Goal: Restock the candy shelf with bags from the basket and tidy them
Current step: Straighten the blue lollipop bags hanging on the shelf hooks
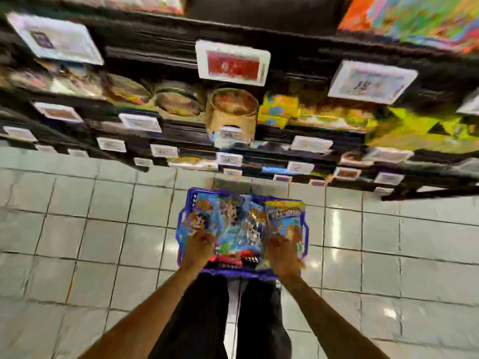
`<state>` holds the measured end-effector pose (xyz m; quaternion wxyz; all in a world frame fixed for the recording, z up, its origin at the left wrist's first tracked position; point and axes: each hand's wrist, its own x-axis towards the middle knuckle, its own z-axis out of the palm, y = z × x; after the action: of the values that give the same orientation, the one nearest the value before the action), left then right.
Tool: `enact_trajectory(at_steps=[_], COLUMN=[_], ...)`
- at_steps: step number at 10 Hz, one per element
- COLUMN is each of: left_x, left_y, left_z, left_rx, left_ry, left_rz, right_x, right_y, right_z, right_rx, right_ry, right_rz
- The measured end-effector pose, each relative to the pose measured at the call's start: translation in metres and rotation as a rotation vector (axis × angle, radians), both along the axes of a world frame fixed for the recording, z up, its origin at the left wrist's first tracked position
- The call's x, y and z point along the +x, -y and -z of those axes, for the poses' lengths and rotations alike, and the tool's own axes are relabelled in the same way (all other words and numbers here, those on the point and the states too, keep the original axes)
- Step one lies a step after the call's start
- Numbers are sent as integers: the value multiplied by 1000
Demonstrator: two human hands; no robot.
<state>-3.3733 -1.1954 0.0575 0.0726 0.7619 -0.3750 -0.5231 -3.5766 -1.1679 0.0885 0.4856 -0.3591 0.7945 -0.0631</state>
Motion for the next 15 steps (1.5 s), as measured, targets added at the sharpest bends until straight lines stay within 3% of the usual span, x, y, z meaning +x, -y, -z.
enact_trajectory(at_steps=[2, 3, 4, 5, 6, 8, 9, 10, 11, 13, 14, 15], left_x=[17, 28, 43, 60, 65, 67, 70, 78, 89, 94, 94, 93], left_y=[-3, 1, 9, 21, 37, 43, 39, 30, 23, 4, 6, 7], left_z=[94, 131, 163, 191, 208, 214, 212, 210, 197, 188, 190, 189], left_rx=[173, 64, -135, -206, -162, -34, 87, 94, 123, 0, 14, 108], left_ry=[38, 95, 164, 215, 273, 282, 300, 253, 78, -49, -134, -278], left_rz=[-96, -92, 49, 232, 234, 149, 170, 116, -38, -190, -270, -285], right_x=[32, 48, 62, 82, 93, 91, 89, 85, 79, 55, 42, 31], right_y=[5, 14, 22, 38, 53, 60, 45, 23, 1, -15, -23, -27], right_z=[115, 161, 192, 215, 227, 223, 212, 199, 191, 188, 193, 192], right_rx=[162, 239, 357, 409, 486, 543, 586, 618, 575, 502, 452, 365], right_ry=[61, 192, 399, 579, 718, 777, 898, 885, 782, 544, 559, 691], right_rz=[105, 287, 486, 799, 1048, 1255, 1162, 884, 756, 730, 734, 749])
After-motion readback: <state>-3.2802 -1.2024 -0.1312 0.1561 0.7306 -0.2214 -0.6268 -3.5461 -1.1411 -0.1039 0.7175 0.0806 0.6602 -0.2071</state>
